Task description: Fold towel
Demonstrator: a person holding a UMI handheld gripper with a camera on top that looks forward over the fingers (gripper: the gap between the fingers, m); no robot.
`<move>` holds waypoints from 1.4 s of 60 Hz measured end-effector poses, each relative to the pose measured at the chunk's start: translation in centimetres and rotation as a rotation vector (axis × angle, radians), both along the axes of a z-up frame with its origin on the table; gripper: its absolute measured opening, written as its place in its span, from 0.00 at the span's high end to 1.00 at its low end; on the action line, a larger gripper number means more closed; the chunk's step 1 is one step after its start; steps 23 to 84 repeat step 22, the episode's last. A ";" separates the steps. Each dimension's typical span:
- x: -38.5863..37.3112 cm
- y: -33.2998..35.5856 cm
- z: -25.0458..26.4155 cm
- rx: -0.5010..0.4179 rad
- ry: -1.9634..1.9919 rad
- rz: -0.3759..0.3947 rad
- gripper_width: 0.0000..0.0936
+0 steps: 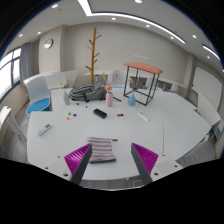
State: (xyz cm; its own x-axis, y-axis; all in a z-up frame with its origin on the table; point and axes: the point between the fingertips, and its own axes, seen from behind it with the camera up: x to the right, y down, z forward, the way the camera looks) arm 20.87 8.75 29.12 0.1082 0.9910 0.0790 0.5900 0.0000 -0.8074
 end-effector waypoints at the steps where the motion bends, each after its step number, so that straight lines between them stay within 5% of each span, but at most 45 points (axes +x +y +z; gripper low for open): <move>1: 0.3 -0.4 0.5 -0.010 0.003 0.003 0.09; 84: 3.1 -1.0 -0.2 -0.010 -0.008 0.002 0.09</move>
